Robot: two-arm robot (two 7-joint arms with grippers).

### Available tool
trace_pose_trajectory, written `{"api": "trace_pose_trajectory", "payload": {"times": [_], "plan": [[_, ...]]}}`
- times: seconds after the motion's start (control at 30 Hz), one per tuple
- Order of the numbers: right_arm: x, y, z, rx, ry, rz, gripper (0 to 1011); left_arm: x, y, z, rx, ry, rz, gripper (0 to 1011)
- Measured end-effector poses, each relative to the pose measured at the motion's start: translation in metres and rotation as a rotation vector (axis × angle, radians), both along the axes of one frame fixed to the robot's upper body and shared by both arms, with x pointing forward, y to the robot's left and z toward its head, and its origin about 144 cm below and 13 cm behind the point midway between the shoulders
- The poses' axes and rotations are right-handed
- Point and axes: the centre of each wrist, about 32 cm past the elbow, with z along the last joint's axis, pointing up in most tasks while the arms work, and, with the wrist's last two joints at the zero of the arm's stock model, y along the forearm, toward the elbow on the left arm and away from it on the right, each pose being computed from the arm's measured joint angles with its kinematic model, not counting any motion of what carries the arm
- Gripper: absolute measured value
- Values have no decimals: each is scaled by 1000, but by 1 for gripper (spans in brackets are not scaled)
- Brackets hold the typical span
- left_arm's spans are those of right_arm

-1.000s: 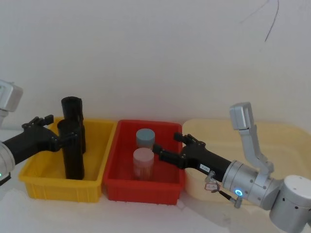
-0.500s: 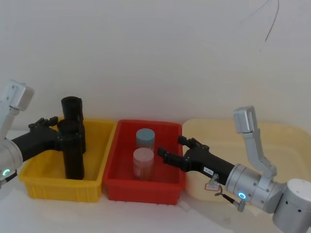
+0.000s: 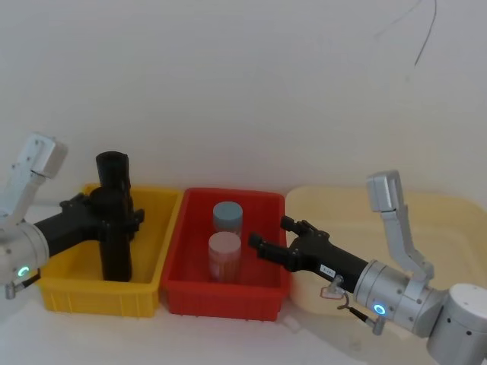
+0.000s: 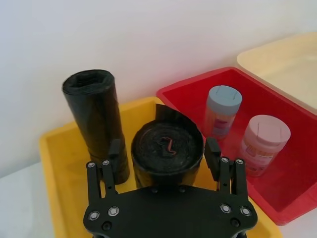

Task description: Pick up the garbage bag with the one hand and transfer it to the other hand.

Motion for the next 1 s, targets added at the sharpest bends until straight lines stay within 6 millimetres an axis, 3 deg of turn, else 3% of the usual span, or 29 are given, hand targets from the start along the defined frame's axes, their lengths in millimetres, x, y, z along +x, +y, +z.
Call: {"api": "trace_pose_trajectory", "payload": {"times": [0.53, 0.9, 1.0], "plan": [[3, 3, -1, -6, 3, 15, 1001, 8, -6, -8, -9, 3, -19, 978], [15, 4, 12, -71, -25, 61, 1001, 9, -8, -10, -9, 2, -22, 714], [19, 6, 17, -91, -37, 80, 1001, 10, -8, -10, -9, 2, -22, 586]]}}
